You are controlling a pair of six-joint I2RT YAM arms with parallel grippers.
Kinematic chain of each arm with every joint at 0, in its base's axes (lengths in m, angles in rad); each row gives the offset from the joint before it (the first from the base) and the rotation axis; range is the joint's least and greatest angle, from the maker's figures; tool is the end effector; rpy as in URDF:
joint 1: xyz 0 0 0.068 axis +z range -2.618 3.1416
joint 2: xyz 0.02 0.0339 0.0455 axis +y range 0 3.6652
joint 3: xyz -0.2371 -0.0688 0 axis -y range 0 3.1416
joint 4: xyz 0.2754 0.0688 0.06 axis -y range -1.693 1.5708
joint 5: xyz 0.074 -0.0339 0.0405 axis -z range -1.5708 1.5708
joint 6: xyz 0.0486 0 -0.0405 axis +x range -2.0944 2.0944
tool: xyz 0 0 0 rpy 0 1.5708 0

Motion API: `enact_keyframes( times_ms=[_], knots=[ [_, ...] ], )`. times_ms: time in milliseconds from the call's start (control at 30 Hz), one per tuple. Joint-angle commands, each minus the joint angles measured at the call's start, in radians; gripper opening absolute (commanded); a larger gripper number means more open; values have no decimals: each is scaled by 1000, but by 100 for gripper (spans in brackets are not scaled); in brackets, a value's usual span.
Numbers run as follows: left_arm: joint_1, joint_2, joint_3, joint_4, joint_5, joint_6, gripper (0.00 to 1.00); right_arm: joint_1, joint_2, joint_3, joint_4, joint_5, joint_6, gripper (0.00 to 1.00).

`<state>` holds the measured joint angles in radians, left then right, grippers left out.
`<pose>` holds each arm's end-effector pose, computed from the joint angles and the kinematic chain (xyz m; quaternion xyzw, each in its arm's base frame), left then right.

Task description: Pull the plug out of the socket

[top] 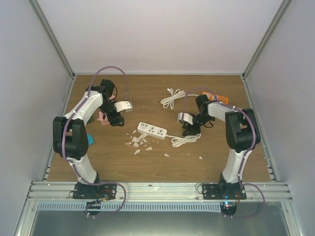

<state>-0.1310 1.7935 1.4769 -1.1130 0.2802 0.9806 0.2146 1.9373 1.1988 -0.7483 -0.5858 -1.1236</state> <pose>0.3648 -0.0616 0.1965 0.5295 0.8339 -0.0981 0.1210 0.3447 0.1026 0.0797 -0.6028 0.7428 0.2415 0.1628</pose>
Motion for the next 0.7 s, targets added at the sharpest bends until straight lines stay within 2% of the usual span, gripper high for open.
enact_keyframes(
  times_ms=[0,233,367,567,667],
  knots=[
    [-29,-72,-110,22,75,9,71,16,-54,-69,-79,1,13,51],
    [-121,-114,-270,86,171,-72,61,47,-169,-152,-126,-80,92,53],
    [-187,-106,-337,173,204,-146,57,13,-256,-182,-130,-76,127,55],
    [-272,-27,-331,293,241,-254,53,-71,-358,-229,-127,-12,99,54],
    [-300,25,-304,335,250,-300,52,-102,-378,-250,-81,62,107,48]
  ],
)
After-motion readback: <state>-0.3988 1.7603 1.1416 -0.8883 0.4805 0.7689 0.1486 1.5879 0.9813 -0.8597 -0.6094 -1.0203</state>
